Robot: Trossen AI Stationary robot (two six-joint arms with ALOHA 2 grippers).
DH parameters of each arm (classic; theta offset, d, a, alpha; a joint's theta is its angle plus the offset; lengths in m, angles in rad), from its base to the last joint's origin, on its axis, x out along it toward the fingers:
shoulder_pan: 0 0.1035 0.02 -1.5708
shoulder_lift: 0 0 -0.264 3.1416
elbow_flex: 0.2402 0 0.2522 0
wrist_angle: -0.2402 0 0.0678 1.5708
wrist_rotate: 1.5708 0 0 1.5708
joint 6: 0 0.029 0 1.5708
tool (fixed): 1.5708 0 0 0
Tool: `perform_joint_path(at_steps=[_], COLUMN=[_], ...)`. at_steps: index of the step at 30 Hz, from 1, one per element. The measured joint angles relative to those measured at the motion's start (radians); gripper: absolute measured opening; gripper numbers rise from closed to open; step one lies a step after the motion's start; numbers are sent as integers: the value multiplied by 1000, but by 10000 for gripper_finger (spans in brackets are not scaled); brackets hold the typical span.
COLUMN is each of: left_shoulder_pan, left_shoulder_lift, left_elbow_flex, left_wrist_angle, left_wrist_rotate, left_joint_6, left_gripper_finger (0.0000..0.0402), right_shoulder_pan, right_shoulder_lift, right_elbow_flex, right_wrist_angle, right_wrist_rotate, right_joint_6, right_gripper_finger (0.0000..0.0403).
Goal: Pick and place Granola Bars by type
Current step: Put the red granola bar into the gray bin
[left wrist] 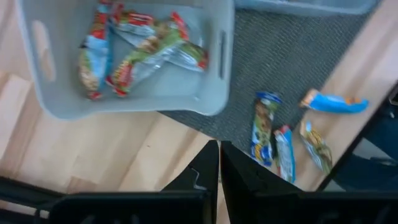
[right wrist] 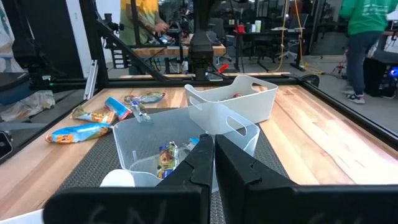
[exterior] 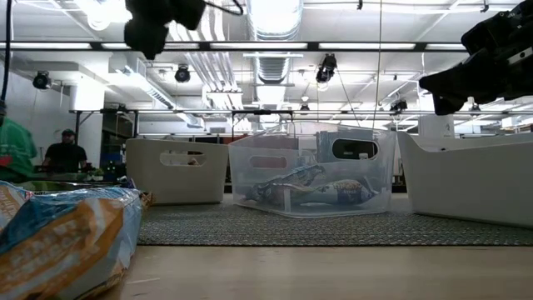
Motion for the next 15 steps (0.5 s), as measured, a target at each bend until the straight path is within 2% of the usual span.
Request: perform_joint_path(at_steps=[10,15], left_shoulder_pan=[-211,-281], left_shoulder_lift=[-66,-99], left_elbow_flex=[-9,-41], left_wrist_angle=[-19,-20], left_wrist_rotate=[-1,-4], left_joint_6=[-142,-281], left_gripper_finger=[0,0], right_shoulder_pan=[0,0], right_shoulder_lift=[0,0], right_elbow_flex=[0,0], right_wrist_angle=[0,0], right_wrist_rotate=[0,0], right_joint_6=[0,0], right_gripper_finger=[8,9])
